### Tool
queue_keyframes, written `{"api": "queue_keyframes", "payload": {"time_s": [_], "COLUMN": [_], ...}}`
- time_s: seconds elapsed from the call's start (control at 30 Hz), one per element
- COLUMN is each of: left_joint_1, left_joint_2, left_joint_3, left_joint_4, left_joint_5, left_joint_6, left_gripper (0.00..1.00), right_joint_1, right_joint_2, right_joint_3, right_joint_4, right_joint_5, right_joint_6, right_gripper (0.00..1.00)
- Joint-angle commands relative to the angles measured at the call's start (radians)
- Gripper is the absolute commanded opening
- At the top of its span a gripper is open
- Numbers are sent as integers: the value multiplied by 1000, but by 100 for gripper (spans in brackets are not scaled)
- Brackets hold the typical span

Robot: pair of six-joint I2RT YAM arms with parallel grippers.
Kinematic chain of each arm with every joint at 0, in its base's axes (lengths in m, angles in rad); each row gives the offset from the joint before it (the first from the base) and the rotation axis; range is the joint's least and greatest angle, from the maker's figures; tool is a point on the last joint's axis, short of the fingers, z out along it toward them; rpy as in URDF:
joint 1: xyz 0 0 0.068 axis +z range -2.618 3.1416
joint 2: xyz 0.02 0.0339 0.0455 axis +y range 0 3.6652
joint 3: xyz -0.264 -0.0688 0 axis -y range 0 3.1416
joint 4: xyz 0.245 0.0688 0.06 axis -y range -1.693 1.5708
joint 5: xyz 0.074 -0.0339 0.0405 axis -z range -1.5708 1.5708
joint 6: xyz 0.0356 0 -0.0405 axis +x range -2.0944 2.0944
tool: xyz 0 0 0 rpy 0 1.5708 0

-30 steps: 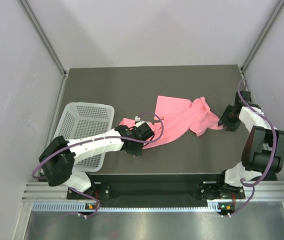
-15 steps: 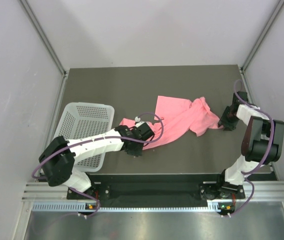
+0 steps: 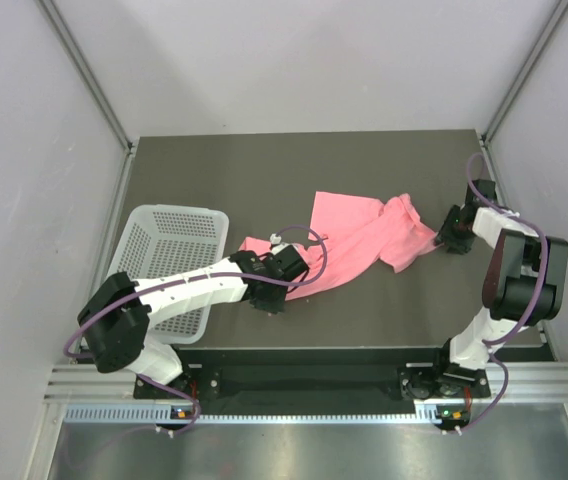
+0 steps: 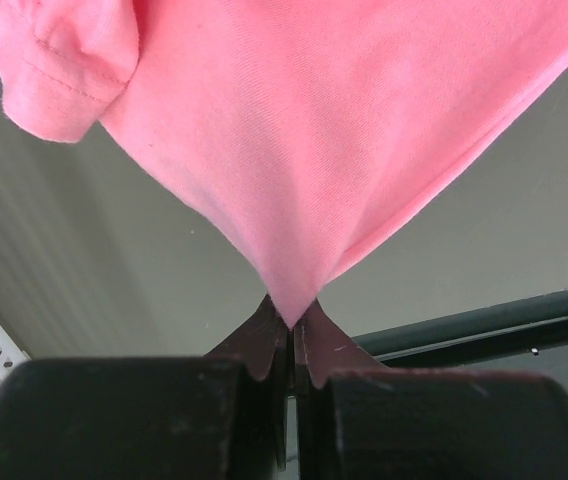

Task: Fold and stack the t-shirts
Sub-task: Flatten the tshirt out

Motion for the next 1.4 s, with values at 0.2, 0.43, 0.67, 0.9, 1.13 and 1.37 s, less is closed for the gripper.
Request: {"api": "queue_keyframes", "payload": {"time_s": [0.2, 0.43, 0.67, 0.9, 1.13, 1.37], "left_joint_1": [4, 4, 4, 4, 4, 4], "left_joint_2": [-21, -23, -29, -36, -47, -52], "left_joint_3": [25, 19, 4, 2, 2, 2], "left_joint_4": [-7, -3, -1, -10, -17, -18], "left_joint_5": [14, 15, 23, 17, 15, 15], "left_joint_6": [2, 6, 5, 0, -4, -8], "left_gripper": [0, 0, 0, 0, 0, 0], "right_joint_1": [-16, -17, -17, -18, -16, -17], "right_joint_2": [-155, -131, -62, -16, 21, 15], "right_joint_3": [-56, -58, -52, -42, -44, -64], "right_joint_4": [110, 91, 121, 130, 145, 174], "right_joint_5": [-3, -21, -29, -29, -41, -83], "right_joint_6": [-4, -16, -25, -31, -28, -1], "right_gripper": [40, 40, 40, 40, 36, 14]}}
